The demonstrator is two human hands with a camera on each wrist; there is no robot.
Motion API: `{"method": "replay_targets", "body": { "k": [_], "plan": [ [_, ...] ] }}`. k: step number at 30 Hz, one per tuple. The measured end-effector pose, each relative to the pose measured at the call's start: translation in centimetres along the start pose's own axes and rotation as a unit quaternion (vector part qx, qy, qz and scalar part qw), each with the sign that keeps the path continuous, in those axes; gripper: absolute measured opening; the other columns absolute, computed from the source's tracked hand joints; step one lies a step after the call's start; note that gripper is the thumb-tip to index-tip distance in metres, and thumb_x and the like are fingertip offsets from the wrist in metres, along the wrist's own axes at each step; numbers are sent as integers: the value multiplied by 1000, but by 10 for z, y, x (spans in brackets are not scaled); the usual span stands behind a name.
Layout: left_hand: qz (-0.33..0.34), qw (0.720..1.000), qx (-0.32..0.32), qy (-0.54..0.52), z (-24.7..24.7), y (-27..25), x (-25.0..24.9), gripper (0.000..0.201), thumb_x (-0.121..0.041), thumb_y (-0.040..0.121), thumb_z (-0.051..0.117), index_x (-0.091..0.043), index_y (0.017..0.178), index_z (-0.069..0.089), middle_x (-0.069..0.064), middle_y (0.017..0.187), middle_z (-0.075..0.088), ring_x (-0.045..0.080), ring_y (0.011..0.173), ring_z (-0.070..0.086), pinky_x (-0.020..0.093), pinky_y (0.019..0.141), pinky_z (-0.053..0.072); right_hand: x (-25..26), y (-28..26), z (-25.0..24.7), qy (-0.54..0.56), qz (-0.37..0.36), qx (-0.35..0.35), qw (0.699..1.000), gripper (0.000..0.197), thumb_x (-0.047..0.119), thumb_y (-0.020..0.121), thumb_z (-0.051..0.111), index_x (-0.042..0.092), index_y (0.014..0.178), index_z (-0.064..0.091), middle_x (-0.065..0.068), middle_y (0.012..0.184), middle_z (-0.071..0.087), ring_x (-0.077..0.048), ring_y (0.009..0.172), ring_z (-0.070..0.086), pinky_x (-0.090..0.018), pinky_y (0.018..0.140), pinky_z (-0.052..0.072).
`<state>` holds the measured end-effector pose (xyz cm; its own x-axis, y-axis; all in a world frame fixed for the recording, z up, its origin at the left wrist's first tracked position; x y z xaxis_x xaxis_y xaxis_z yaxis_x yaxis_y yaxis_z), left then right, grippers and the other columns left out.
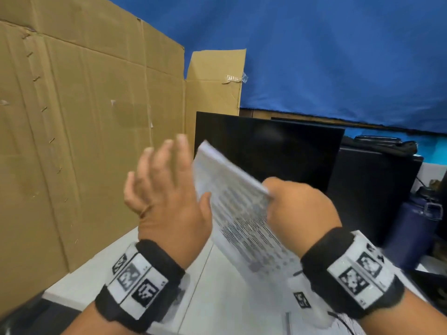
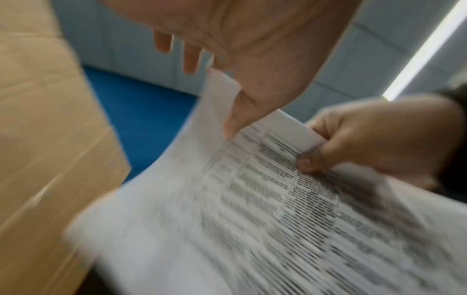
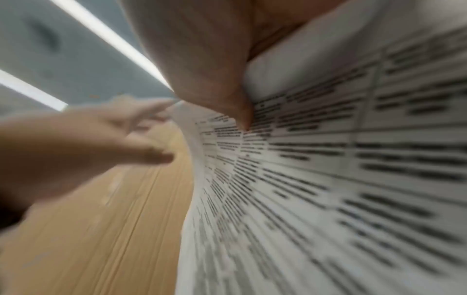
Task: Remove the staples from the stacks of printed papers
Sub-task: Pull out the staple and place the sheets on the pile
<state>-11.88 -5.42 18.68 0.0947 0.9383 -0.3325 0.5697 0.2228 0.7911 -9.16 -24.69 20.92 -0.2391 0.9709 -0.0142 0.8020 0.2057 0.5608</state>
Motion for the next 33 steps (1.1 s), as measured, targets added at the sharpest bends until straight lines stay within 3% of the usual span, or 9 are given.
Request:
{"method": "replay_targets", "body": {
  "k": [3,5,8,11,15,17,19,22,33],
  "plan": [
    [-174,947,105,-248,37,-20,34,117,-30,87,74,-28,160,-18,2,170,1,27,157,7,57,124,10,-40,2,-1,255,101,-54,960,19,23,100,50,18,85,61,-3,71,64,-23,64,62,-35,56,50],
    [-220,888,188,-357,70,-41,39,98,-20,91,71,-31,161,4,-1,168,20,21,153,28,51,123,29,-51,1,14,417,133,-57,897,19,24,101,56,24,85,67,6,83,72,-9,76,68,-21,59,53],
    [-199,859,220,-417,93,-61,39,41,-8,97,55,-38,124,51,-22,118,69,0,109,66,28,89,54,-50,-9,54,524,161,-33,836,18,21,99,61,32,89,70,18,85,73,5,76,69,-5,57,48],
    [-216,860,200,-417,106,-74,48,26,-8,100,52,-31,110,56,-15,107,72,-1,96,68,25,80,53,-56,-25,93,556,203,-35,806,15,20,98,61,32,99,69,22,89,73,13,79,67,-3,61,48],
    [-244,850,212,-416,123,-90,56,24,-5,99,52,-27,107,59,-12,101,74,-2,89,69,13,70,53,-57,-54,140,611,263,-29,746,16,13,96,63,26,96,72,13,94,78,-8,95,72,-20,75,51],
    [-252,848,219,-411,130,-96,58,23,-6,99,51,-26,106,59,-10,100,75,-4,85,68,13,70,54,-58,-63,155,603,285,-32,745,7,14,94,66,15,94,73,-3,98,77,-24,101,70,-33,81,52],
    [-282,828,217,-434,136,-99,62,24,-7,98,51,-27,106,61,-8,98,76,5,88,72,33,82,61,-58,-65,161,600,290,-35,745,11,13,93,67,3,95,70,-20,102,73,-35,103,67,-40,87,52],
    [-324,786,209,-484,139,-101,64,18,-12,102,53,-24,107,66,-4,97,77,18,94,73,52,91,59,-57,-64,155,606,281,-40,743,7,10,92,67,7,92,72,-14,99,75,-27,96,68,-33,77,51],
    [-315,790,186,-491,141,-100,74,23,-18,106,51,-21,105,74,-2,98,81,18,94,76,39,83,59,-62,-62,165,600,299,-26,742,23,19,91,70,-3,95,68,-18,87,69,-29,85,64,-34,74,48]
  ]
}}
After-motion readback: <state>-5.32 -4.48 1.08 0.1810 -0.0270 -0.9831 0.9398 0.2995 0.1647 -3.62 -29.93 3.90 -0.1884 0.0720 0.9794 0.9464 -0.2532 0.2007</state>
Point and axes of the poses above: each hand's wrist, its own y-axis towards the middle knuckle, its own z-axis out of the palm, x = y × z, the point moved 8 cm from there along y, towards the middle knuckle
